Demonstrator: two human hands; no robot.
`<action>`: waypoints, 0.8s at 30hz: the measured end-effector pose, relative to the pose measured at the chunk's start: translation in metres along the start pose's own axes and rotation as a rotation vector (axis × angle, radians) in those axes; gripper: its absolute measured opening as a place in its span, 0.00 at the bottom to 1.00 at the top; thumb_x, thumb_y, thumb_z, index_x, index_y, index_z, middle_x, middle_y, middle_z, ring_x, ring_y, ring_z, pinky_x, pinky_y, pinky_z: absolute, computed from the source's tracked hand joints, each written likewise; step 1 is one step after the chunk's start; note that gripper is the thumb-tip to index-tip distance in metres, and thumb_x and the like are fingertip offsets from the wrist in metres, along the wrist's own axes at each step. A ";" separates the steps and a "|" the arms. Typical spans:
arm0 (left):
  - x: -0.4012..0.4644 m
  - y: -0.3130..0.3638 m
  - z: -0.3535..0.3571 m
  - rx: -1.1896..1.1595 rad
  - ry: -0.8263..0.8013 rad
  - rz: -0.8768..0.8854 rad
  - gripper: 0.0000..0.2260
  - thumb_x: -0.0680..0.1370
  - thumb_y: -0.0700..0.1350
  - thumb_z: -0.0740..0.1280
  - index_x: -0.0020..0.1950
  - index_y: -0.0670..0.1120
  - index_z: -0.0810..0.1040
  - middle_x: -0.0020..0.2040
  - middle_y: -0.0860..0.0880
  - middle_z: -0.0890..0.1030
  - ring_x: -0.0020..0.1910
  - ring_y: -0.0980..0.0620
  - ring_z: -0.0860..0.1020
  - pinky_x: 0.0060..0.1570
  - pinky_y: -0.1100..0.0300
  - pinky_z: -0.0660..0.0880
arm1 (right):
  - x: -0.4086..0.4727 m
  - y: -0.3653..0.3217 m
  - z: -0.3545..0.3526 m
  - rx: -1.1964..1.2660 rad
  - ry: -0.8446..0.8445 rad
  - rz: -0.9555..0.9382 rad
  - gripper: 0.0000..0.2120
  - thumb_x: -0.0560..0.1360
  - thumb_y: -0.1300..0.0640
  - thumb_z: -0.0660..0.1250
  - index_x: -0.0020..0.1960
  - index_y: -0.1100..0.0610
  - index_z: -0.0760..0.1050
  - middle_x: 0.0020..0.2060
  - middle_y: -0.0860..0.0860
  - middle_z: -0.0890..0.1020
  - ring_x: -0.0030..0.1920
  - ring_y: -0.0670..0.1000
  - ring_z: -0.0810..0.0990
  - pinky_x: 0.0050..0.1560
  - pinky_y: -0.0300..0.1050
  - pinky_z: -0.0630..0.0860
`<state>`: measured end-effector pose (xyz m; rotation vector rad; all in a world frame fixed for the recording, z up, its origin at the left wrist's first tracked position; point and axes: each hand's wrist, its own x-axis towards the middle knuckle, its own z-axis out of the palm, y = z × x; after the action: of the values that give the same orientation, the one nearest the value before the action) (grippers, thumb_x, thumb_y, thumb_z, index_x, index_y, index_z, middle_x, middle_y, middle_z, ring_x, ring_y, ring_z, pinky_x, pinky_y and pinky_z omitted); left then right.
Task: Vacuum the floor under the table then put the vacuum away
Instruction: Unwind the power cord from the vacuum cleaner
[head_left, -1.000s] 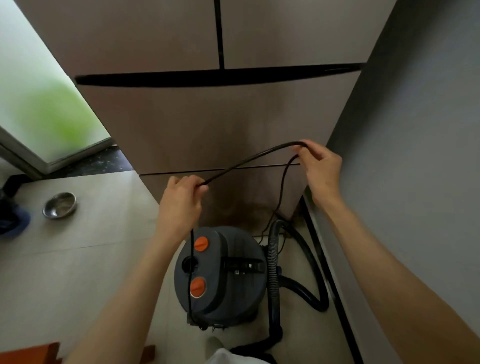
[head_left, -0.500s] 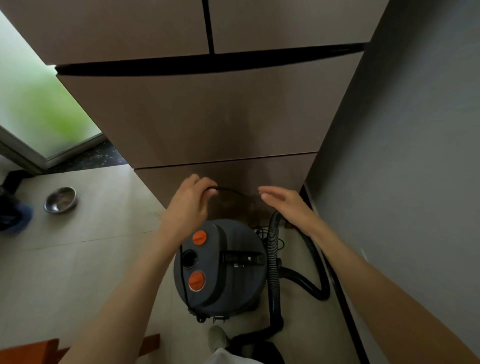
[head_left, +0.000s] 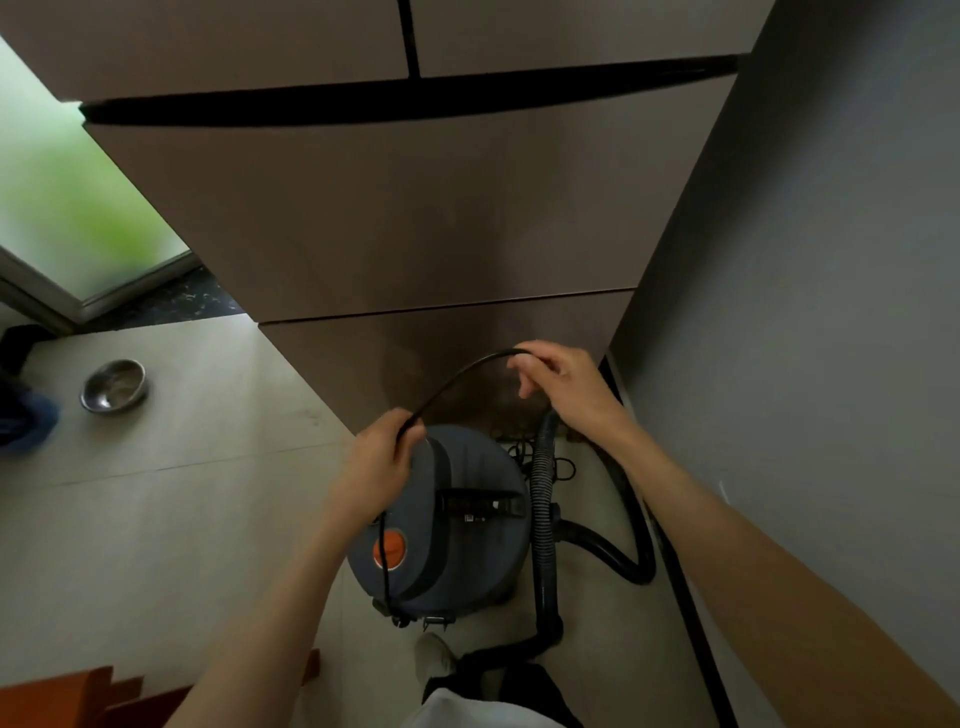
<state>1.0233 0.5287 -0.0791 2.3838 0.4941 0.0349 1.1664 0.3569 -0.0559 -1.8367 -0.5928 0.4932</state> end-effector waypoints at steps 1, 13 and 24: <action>-0.007 -0.013 0.008 -0.013 -0.042 -0.068 0.04 0.81 0.42 0.58 0.47 0.46 0.71 0.36 0.54 0.71 0.36 0.54 0.71 0.33 0.68 0.64 | 0.000 0.002 0.001 0.027 0.045 0.007 0.09 0.80 0.62 0.60 0.45 0.57 0.78 0.30 0.49 0.75 0.33 0.42 0.75 0.45 0.30 0.72; -0.049 -0.081 0.011 0.118 -0.167 -0.359 0.08 0.83 0.43 0.54 0.47 0.42 0.69 0.48 0.37 0.79 0.49 0.39 0.77 0.36 0.58 0.59 | -0.016 0.038 0.039 -0.188 -0.381 0.435 0.12 0.80 0.53 0.59 0.58 0.56 0.77 0.45 0.49 0.81 0.47 0.47 0.79 0.54 0.42 0.76; -0.073 -0.102 0.008 0.031 -0.174 -0.375 0.06 0.82 0.43 0.54 0.50 0.43 0.69 0.41 0.47 0.76 0.44 0.42 0.75 0.37 0.58 0.62 | -0.029 0.002 0.144 -0.148 -0.584 0.373 0.11 0.78 0.56 0.65 0.57 0.58 0.80 0.48 0.48 0.82 0.48 0.46 0.77 0.45 0.32 0.69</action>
<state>0.9220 0.5675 -0.1431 2.2601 0.8518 -0.3472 1.0578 0.4447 -0.1032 -1.9522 -0.6837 1.2915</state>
